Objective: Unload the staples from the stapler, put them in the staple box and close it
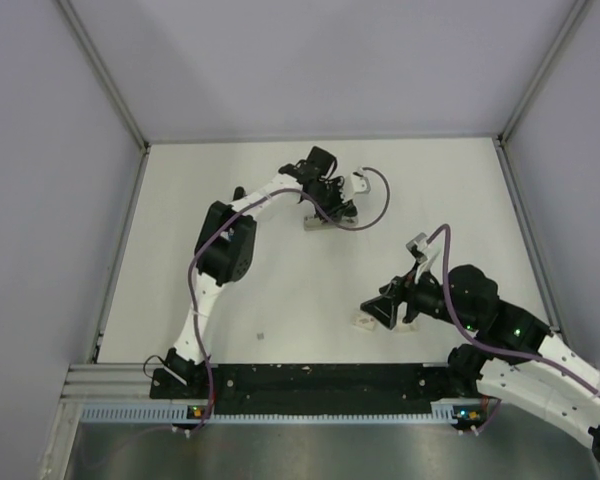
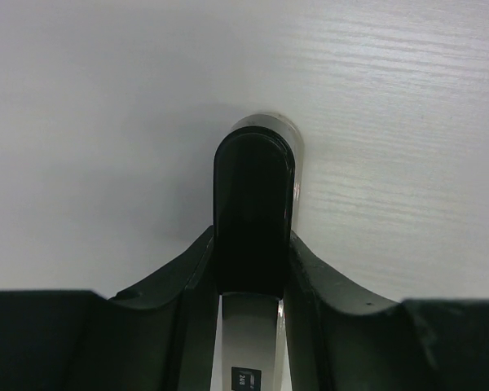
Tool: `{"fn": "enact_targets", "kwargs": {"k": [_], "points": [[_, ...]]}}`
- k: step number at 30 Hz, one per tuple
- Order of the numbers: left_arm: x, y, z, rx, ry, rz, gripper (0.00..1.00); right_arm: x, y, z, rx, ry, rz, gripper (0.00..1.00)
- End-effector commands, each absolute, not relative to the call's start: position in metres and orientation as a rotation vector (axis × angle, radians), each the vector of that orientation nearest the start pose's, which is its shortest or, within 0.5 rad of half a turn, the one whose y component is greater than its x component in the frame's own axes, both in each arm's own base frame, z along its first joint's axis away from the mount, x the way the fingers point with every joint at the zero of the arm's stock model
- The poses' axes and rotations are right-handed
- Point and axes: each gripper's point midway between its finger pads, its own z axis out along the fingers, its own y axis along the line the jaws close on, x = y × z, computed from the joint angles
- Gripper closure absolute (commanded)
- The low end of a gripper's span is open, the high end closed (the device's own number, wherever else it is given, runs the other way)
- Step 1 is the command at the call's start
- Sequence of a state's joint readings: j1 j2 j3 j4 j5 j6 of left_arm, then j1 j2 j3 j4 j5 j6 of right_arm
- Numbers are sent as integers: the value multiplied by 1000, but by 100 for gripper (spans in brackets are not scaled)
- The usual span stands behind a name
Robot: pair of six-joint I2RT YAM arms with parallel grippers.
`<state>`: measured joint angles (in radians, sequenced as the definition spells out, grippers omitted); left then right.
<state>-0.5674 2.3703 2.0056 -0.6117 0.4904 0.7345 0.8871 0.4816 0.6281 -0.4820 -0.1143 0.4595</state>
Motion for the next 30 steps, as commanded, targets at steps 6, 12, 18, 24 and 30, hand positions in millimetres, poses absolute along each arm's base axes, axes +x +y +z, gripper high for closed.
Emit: {"fn": "enact_targets", "kwargs": {"k": [6, 12, 18, 24, 30], "points": [[436, -332, 128, 1384, 1932, -495, 100, 144, 213, 213, -421, 2000, 915, 28], [395, -320, 149, 1245, 1961, -578, 99, 167, 212, 209, -357, 2024, 803, 31], [346, -309, 143, 1171, 2038, -648, 100, 186, 217, 211, -346, 2009, 729, 35], [284, -312, 147, 1198, 2026, -861, 100, 187, 237, 217, -546, 1950, 738, 37], [224, -324, 173, 1237, 1954, -1107, 100, 166, 245, 228, -667, 1886, 854, 38]]}}
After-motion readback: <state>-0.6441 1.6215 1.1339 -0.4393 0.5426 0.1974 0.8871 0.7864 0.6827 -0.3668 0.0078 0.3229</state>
